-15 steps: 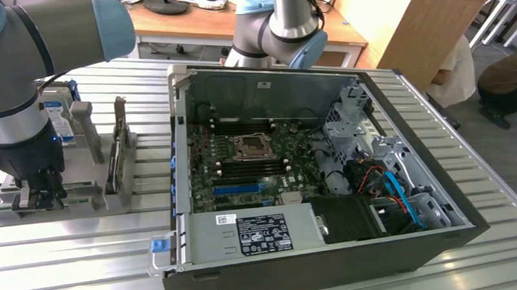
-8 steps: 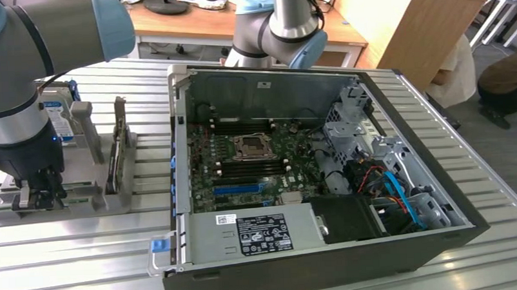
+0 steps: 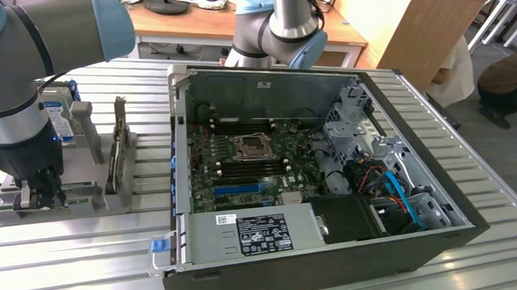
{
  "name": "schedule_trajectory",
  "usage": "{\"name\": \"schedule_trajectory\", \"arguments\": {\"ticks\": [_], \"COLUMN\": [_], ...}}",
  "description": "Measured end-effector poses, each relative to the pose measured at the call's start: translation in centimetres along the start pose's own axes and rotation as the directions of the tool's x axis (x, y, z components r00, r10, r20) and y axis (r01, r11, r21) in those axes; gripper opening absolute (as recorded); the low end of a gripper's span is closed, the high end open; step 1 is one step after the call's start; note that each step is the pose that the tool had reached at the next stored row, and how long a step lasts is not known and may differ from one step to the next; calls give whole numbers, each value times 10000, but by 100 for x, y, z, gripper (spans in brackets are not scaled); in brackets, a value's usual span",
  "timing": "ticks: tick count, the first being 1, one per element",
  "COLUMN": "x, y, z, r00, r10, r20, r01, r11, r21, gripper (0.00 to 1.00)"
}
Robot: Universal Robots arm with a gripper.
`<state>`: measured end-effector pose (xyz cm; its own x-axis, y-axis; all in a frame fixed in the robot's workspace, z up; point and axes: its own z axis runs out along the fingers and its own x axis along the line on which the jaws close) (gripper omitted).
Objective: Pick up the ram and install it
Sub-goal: 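Pick up the ram and move it above insertion slot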
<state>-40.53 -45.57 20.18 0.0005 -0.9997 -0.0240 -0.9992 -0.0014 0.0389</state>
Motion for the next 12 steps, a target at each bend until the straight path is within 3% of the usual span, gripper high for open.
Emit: {"name": "schedule_trajectory", "arguments": {"ticks": [12], "x": [0], "y": [1], "z": [0], "r00": [10000], "r10": [0], "r20": [0], "r01": [0], "r11": [10000], "r21": [0], "gripper": [12]}}
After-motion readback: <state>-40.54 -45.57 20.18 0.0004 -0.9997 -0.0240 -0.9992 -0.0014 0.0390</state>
